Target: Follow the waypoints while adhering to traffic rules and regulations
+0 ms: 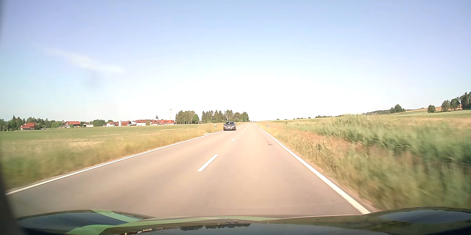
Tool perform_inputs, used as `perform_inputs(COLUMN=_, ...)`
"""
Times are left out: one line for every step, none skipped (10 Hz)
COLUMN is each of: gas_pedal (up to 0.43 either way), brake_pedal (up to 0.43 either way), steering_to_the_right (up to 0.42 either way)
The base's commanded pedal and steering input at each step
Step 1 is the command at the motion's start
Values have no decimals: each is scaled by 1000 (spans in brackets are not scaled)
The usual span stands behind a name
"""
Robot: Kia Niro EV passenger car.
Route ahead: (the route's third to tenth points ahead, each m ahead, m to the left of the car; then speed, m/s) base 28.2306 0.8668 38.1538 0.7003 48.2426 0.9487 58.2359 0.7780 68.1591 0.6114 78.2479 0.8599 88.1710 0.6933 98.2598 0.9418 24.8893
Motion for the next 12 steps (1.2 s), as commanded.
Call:
perform_inputs(gas_pedal=260, brake_pedal=0, steering_to_the_right=-2)
perform_inputs(gas_pedal=260, brake_pedal=0, steering_to_the_right=-2)
perform_inputs(gas_pedal=260, brake_pedal=0, steering_to_the_right=-2)
perform_inputs(gas_pedal=260, brake_pedal=0, steering_to_the_right=-2)
perform_inputs(gas_pedal=260, brake_pedal=0, steering_to_the_right=-3)
perform_inputs(gas_pedal=260, brake_pedal=0, steering_to_the_right=-3)
perform_inputs(gas_pedal=260, brake_pedal=0, steering_to_the_right=-3)
perform_inputs(gas_pedal=260, brake_pedal=0, steering_to_the_right=-3)
perform_inputs(gas_pedal=260, brake_pedal=0, steering_to_the_right=-3)
perform_inputs(gas_pedal=268, brake_pedal=0, steering_to_the_right=-3)
perform_inputs(gas_pedal=268, brake_pedal=0, steering_to_the_right=-3)
perform_inputs(gas_pedal=280, brake_pedal=0, steering_to_the_right=-3)
